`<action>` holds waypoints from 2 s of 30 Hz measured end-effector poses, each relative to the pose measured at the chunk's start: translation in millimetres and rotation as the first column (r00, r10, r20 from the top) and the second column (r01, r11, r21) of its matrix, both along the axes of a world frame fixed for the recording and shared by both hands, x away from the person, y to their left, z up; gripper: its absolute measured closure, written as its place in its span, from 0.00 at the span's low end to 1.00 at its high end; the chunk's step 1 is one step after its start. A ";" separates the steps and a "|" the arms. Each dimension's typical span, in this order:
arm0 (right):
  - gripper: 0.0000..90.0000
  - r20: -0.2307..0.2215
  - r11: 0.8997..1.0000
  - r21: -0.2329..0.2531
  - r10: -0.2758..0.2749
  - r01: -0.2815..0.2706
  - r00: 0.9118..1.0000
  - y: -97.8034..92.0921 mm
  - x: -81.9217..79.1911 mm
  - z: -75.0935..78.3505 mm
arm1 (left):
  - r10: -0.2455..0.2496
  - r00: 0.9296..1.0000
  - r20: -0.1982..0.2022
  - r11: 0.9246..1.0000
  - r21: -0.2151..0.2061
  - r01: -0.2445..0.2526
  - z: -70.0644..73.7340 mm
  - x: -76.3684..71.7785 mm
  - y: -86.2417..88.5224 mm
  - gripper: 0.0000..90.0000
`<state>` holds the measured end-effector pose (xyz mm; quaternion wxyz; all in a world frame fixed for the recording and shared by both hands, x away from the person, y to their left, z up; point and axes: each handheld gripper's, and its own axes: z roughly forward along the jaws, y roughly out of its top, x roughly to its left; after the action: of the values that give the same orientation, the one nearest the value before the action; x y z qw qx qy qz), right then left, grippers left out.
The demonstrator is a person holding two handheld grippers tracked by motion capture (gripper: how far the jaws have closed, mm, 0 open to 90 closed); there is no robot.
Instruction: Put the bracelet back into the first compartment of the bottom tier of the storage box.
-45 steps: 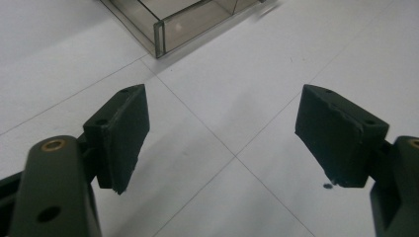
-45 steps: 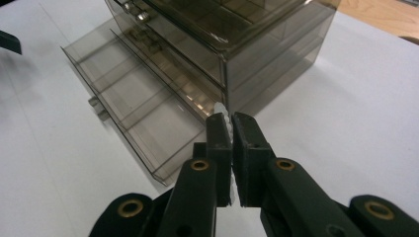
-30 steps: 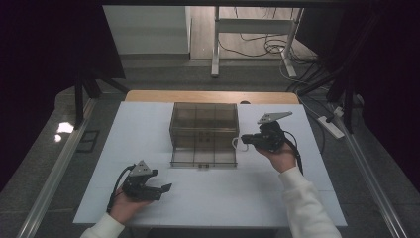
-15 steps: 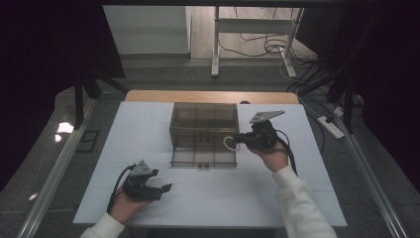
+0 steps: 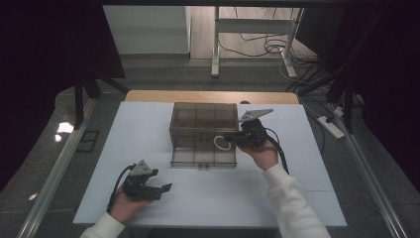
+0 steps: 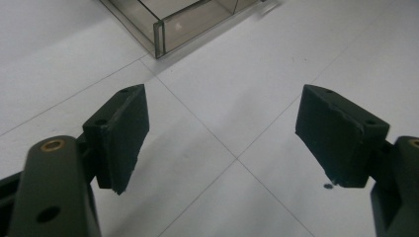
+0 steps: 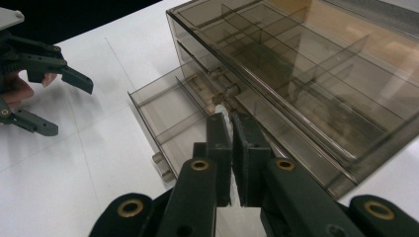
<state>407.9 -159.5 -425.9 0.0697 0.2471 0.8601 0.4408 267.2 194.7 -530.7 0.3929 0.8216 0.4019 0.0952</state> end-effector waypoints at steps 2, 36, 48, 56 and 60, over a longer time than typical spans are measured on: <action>0.95 0.000 1.000 -0.001 0.001 -0.001 1.000 1.9 0.1 -0.4 | -0.001 1.000 0.001 1.000 -0.001 0.001 0.0 0.0 -0.1 0.24; 0.95 -0.008 0.999 -0.002 0.049 -0.050 0.999 48.2 8.5 -4.6 | -0.007 1.000 0.003 1.000 -0.002 0.007 0.8 0.7 -1.3 0.24; 0.95 -0.012 0.998 -0.007 0.065 -0.065 0.998 64.3 11.6 -6.1 | -0.009 1.000 0.003 1.000 -0.005 0.009 0.9 0.6 -1.2 0.24; 0.95 -0.012 0.996 -0.007 0.084 -0.084 0.996 75.6 11.3 -5.3 | -0.009 1.000 0.000 1.000 -0.005 0.009 0.8 0.8 -1.4 0.24; 0.95 -0.008 0.995 -0.009 0.095 -0.096 0.995 81.8 9.5 -4.5 | -0.009 1.000 0.002 1.000 -0.005 0.009 0.9 0.7 -1.2 0.24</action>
<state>417.5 -77.7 -430.4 0.0463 0.2072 0.8732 0.4387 267.9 193.5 -529.8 0.3957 0.8224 0.3980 0.0933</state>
